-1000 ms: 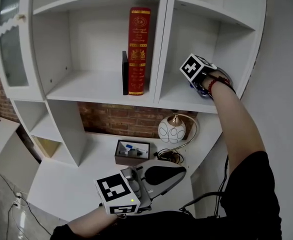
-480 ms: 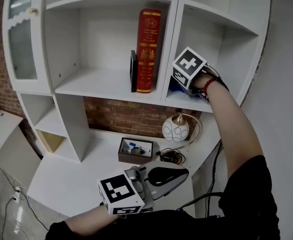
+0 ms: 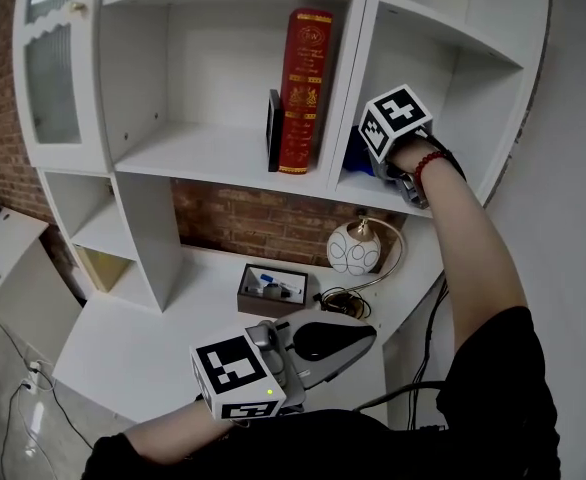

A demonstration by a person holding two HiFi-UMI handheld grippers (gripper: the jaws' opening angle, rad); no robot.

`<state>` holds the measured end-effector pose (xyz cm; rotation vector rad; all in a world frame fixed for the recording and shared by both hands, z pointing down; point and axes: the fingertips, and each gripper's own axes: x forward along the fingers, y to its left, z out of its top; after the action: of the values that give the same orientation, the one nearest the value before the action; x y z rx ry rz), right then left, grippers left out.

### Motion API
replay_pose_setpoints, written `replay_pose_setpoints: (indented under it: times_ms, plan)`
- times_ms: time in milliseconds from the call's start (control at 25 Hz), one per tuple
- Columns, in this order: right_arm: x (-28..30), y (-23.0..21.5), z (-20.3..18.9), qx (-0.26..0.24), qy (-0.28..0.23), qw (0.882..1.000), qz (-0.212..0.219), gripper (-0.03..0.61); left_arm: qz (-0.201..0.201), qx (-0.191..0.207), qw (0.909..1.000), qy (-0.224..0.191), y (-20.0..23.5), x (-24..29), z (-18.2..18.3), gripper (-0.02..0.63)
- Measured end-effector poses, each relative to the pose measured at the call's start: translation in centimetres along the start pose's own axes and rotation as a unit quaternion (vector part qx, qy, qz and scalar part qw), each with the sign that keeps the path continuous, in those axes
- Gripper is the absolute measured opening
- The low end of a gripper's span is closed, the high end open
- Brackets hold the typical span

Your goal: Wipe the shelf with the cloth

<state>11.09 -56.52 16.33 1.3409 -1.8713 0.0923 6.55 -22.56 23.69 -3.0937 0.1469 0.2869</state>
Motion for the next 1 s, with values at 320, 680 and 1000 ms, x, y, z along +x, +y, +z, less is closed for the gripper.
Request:
replay_pose_setpoints:
  times_ms: [320,680,1000]
  plan:
    - [-0.1,-3.5,-2.1,-0.032,0.039,0.993,-0.108,0.032,0.004,0.005,1.0000,-0.002,-0.3,0.1,0.1,-0.002]
    - [-1.4,-7.6,-5.6,0.035,0.049,0.990,-0.127,0.032,-0.014,0.005,0.9999,0.001,-1.0,1.1,-0.1,-0.002]
    - [-3.0,-9.2,-8.4,0.055,0.099,0.980,-0.164,0.031,-0.034,0.003,0.9994,0.003,-1.4,1.7,-0.3,-0.002]
